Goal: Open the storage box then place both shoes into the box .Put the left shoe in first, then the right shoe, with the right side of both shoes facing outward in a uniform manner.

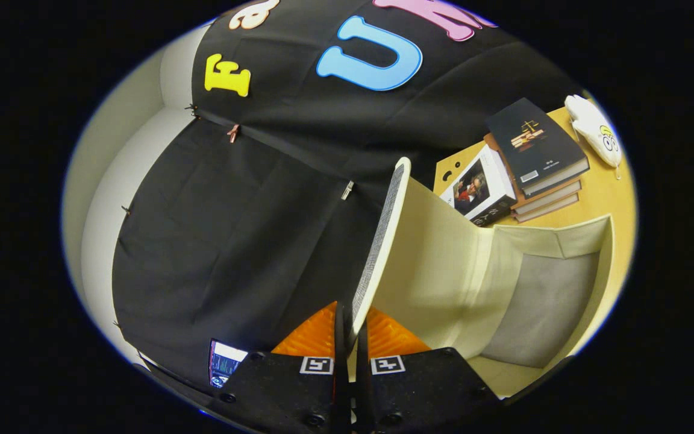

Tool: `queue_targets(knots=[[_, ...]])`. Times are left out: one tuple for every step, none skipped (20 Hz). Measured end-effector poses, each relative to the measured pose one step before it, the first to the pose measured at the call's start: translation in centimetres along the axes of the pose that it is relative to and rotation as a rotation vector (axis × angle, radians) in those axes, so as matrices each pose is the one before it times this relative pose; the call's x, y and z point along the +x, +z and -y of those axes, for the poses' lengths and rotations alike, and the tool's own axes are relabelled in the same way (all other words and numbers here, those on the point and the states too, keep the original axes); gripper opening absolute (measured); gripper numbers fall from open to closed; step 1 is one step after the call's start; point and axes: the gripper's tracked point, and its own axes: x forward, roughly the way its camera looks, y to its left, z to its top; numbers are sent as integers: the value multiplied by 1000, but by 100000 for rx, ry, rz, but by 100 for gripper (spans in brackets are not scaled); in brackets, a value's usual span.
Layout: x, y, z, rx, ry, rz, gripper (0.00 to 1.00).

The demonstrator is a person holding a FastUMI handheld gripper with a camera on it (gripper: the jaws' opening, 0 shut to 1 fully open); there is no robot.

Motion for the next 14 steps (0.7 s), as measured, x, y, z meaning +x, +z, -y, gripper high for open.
queue_targets(knots=[[824, -352, -276, -1312, -419, -643, 8], [685, -410, -316, -1737, -395, -688, 8], [665, -379, -155, -1204, -3, -814, 10], [645, -513, -391, -1067, 315, -805, 10], [522, -327, -431, -432, 867, -830, 13], [438, -374, -137, -950, 73, -975, 13], [517, -268, -275, -827, 213, -900, 16], [161, -299, -190, -483, 523, -750, 16], [127, -145, -370, -286, 1132, -293, 24], [100, 11, -322, -207, 980, 26, 31], [186, 59, -486, -74, 1084, 181, 43], [-288, -65, -437, -222, 1698, 125, 51], [94, -112, -281, -806, 616, -161, 62], [-129, -163, -47, -1769, 211, -466, 69]])
